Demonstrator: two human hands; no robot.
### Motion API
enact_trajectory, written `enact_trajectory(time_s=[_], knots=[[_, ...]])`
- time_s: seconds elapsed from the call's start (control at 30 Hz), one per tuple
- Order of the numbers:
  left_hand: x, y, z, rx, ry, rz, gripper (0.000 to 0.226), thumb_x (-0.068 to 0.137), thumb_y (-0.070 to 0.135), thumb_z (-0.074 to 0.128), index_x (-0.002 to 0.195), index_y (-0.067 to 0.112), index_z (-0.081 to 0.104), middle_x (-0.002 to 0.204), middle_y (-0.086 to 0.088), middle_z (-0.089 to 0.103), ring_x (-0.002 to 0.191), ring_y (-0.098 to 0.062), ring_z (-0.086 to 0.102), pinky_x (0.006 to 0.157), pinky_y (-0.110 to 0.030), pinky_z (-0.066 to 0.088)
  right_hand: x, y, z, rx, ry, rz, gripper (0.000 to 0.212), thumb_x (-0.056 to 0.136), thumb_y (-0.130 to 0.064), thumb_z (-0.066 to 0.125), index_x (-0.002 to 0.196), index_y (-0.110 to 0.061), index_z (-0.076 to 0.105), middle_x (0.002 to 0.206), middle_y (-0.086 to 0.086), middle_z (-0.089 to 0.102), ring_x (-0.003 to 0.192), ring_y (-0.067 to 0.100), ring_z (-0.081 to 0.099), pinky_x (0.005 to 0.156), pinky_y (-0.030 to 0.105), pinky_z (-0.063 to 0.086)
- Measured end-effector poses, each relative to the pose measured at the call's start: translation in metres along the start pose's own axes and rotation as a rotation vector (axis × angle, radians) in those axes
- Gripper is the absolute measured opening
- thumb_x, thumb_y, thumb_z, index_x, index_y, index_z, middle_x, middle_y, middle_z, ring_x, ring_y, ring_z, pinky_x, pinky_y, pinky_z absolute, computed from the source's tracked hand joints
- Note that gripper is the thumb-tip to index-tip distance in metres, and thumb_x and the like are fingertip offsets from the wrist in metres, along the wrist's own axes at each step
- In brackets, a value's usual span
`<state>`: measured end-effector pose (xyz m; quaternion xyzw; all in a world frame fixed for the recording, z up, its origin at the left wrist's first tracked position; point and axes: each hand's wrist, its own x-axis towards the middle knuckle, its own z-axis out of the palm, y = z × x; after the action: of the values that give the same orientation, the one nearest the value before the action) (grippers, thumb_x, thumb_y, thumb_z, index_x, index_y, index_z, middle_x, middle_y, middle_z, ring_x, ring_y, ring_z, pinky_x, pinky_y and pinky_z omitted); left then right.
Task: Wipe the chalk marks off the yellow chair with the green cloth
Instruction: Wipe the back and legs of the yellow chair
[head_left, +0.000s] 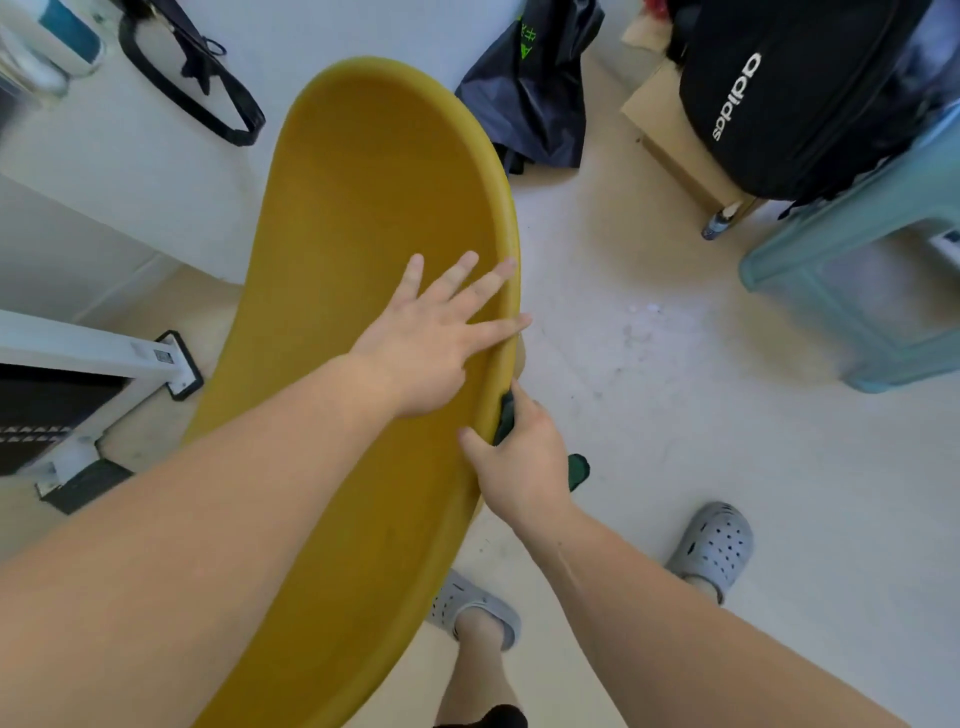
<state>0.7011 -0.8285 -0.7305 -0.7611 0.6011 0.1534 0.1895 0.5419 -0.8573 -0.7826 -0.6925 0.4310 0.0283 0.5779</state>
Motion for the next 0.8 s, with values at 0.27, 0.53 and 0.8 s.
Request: enact_trajectory(time_s=[0.27, 0.53, 0.8], knots=[[0.020, 0.004, -0.002, 0.077, 0.067, 0.138, 0.054, 0.089, 0.028, 0.063, 0.139, 0.038, 0.048, 0.167, 0.001, 0.012, 0.155, -0.022, -0.006, 0.120, -0.063, -0.003, -0.036, 0.007, 0.024, -0.132, 0.059, 0.028, 0.092, 0.081, -0.042, 0.071, 0.157, -0.037, 0.018, 0.123, -0.012, 0.050, 0.113, 0.014, 0.052, 0.093, 0.038, 0.051], [0.085, -0.024, -0.033, 0.139, 0.027, 0.021, 0.058, 0.080, 0.042, 0.073, 0.135, 0.040, 0.054, 0.146, 0.005, 0.041, 0.151, -0.018, 0.018, 0.122, -0.054, 0.007, 0.004, 0.004, -0.010, -0.081, -0.046, -0.054, 0.095, 0.077, -0.029, 0.070, 0.158, -0.030, 0.021, 0.118, -0.009, 0.046, 0.109, 0.013, 0.047, 0.096, 0.035, 0.047], [0.121, -0.087, -0.039, -0.006, 0.005, -0.348, 0.091, 0.082, 0.065, 0.064, 0.155, 0.036, 0.020, 0.168, 0.000, 0.008, 0.154, -0.024, 0.007, 0.119, -0.065, 0.011, 0.144, -0.071, -0.105, -0.465, -0.274, -0.231, 0.086, 0.082, -0.028, 0.072, 0.156, -0.037, 0.028, 0.132, -0.002, 0.055, 0.107, 0.023, 0.060, 0.089, 0.042, 0.056]])
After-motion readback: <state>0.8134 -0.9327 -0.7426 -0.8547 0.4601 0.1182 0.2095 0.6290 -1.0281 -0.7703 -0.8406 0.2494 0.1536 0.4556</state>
